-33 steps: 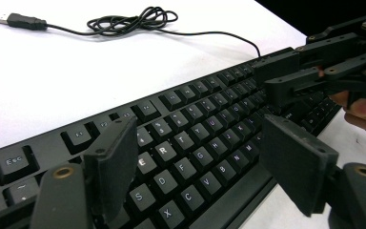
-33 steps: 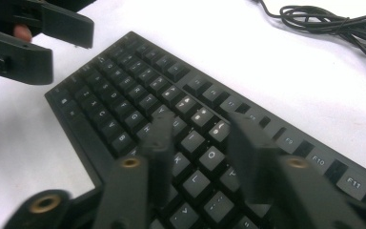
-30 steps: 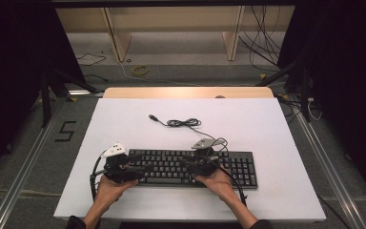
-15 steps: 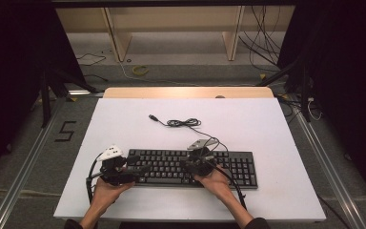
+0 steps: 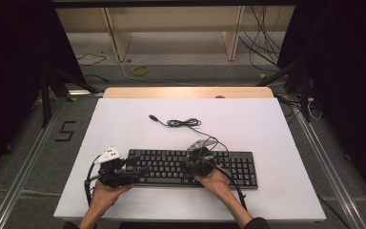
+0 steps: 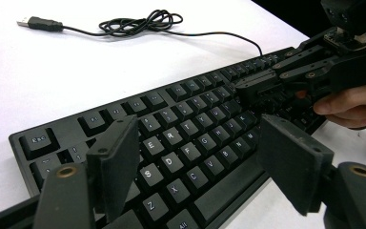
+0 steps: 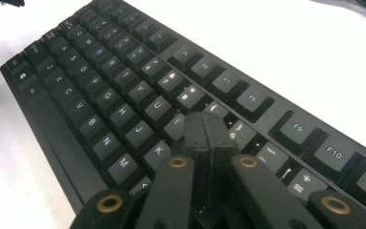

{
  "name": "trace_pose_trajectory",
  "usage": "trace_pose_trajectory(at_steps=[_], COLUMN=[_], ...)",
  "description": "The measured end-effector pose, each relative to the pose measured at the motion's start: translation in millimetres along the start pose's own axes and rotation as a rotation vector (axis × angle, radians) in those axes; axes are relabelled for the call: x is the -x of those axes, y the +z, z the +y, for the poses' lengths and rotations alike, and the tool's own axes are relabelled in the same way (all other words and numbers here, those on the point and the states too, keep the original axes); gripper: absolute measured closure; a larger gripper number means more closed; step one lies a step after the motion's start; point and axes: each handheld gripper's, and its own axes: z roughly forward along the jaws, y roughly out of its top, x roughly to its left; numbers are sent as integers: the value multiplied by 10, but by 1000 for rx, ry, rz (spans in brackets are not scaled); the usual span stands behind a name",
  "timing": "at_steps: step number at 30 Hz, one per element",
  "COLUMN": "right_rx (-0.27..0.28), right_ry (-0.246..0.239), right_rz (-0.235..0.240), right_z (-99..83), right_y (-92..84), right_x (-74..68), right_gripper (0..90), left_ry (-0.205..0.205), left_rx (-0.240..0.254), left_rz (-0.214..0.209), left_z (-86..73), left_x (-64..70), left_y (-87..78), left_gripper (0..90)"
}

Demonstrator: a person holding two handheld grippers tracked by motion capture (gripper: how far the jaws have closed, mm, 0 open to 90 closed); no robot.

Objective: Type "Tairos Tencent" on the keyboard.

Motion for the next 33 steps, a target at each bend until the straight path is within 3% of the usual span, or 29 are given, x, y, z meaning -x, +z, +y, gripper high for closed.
trace_pose_trajectory(at_steps=[10,15,19,26,33], right_rx=[-5,8,51,84,108], right_ry=[-10,22,45,45,40], right_rz=[-29,-5,21,39,49], right_z=[-30,-24,-4,6,-26], right_y=[26,2,-71,-171,-287], right_x=[-41,-13,14,-7,-12], right_gripper=[900,900,830,623,511], left_ry=[-5,-1,-10,4,17], left_rx=[-2,-12,-15,-51,-103], left_rz=[12,27,42,74,89], left_z=[-7,-13,-21,-35,-45], left_x=[-23,-41,-86,-106,-104], left_y=[-7,11,25,68,126], left_gripper=[313,323,351,507,695])
